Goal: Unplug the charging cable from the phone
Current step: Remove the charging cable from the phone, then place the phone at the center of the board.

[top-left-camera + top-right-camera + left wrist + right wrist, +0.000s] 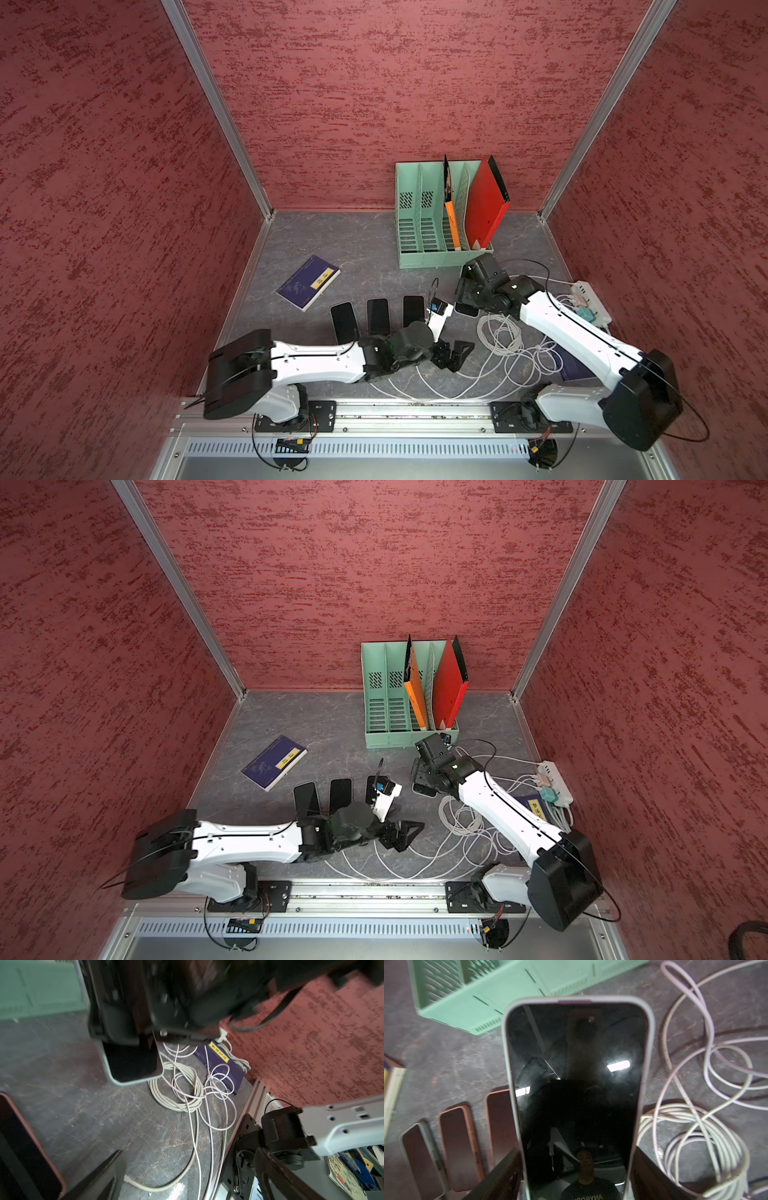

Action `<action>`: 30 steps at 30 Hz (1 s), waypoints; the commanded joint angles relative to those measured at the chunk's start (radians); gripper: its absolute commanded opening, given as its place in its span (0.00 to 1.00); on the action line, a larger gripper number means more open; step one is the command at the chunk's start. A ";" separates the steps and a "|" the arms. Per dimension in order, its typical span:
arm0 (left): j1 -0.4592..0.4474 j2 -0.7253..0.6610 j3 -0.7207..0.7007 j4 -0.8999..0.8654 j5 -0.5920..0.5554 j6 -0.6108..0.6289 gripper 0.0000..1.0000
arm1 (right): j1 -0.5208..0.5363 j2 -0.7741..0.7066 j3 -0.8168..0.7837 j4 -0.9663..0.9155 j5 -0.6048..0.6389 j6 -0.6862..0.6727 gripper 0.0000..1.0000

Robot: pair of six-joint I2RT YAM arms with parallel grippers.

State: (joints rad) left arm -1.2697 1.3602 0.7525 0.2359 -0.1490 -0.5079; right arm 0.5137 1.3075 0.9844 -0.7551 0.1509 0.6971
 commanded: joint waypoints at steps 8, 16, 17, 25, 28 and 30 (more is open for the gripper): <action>0.082 -0.409 -0.111 -0.367 -0.358 -0.026 1.00 | 0.041 0.176 -0.037 0.072 0.014 -0.039 0.28; 0.292 -0.462 -0.194 -0.422 -0.156 -0.211 0.97 | 0.091 0.271 -0.043 0.146 -0.030 -0.023 0.37; 0.294 -0.459 -0.199 -0.419 -0.155 -0.209 0.95 | 0.093 0.276 -0.044 0.151 -0.037 -0.027 0.40; 0.294 -0.384 -0.164 -0.502 -0.219 -0.198 0.47 | 0.118 0.311 -0.035 0.145 -0.056 -0.050 0.71; 0.295 -0.348 -0.145 -0.511 -0.212 -0.198 0.44 | 0.119 0.326 -0.032 0.145 -0.056 -0.052 0.77; 0.294 -0.332 -0.145 -0.503 -0.201 -0.198 0.53 | 0.120 0.335 -0.034 0.149 -0.052 -0.054 0.82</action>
State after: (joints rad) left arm -0.9806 1.0199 0.5774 -0.2550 -0.3450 -0.7021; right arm 0.6273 1.6371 0.9398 -0.6361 0.0940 0.6544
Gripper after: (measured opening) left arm 0.505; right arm 0.822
